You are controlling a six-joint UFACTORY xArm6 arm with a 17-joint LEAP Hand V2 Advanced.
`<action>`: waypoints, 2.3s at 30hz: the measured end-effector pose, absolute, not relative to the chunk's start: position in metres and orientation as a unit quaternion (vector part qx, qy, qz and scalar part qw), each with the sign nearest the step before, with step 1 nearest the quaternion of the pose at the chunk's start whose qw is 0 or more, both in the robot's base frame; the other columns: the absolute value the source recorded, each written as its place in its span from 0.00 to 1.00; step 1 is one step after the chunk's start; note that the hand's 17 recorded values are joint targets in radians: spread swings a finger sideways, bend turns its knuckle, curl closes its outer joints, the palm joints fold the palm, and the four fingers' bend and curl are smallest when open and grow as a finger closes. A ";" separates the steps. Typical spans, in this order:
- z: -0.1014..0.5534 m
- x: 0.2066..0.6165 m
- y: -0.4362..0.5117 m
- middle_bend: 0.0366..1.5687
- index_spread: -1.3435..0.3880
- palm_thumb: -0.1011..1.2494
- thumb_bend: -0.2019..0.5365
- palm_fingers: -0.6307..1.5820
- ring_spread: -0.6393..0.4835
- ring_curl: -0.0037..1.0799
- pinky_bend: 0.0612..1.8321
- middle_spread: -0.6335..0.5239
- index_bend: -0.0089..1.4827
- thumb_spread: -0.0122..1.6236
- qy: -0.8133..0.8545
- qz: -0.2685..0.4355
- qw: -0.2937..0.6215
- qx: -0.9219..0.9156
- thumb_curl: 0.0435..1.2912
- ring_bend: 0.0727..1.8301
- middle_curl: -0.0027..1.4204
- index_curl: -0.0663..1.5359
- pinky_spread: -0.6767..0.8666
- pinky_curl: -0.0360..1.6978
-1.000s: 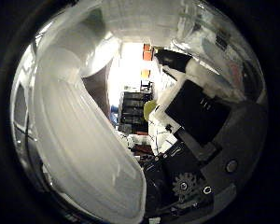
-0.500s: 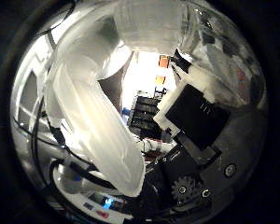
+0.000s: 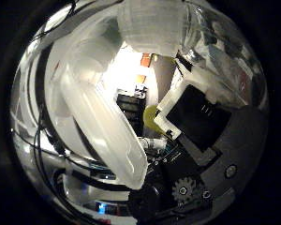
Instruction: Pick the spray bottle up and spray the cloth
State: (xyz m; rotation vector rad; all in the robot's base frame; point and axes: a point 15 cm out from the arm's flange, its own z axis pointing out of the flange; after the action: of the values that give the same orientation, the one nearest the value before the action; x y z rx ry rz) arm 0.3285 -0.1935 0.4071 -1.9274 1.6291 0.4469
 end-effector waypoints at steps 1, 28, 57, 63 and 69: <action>0.412 0.325 -0.186 0.86 0.62 0.86 0.25 0.78 0.36 0.75 0.58 0.44 0.71 0.62 0.612 0.159 0.265 -0.728 0.51 0.72 0.51 0.65 0.32 0.77; 0.358 0.317 -0.002 0.86 0.62 0.87 0.26 0.78 0.36 0.78 0.56 0.44 0.69 0.67 0.623 0.022 -0.089 -0.777 0.44 0.71 0.50 0.65 0.32 0.80; 0.323 0.330 0.007 0.87 0.61 0.88 0.26 0.78 0.36 0.79 0.57 0.45 0.69 0.68 0.603 0.043 -0.131 -0.786 0.40 0.70 0.49 0.65 0.31 0.80; 0.337 0.328 0.046 0.87 0.61 0.88 0.26 0.79 0.36 0.78 0.56 0.45 0.68 0.68 0.596 0.094 -0.042 -0.796 0.40 0.70 0.49 0.65 0.31 0.79; 0.365 0.342 0.092 0.87 0.61 0.89 0.26 0.78 0.36 0.78 0.57 0.46 0.68 0.68 0.582 0.136 0.084 -0.798 0.40 0.70 0.49 0.65 0.30 0.79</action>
State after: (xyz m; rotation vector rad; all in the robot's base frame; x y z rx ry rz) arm 0.3416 0.0917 0.3647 -2.3802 1.7363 0.4064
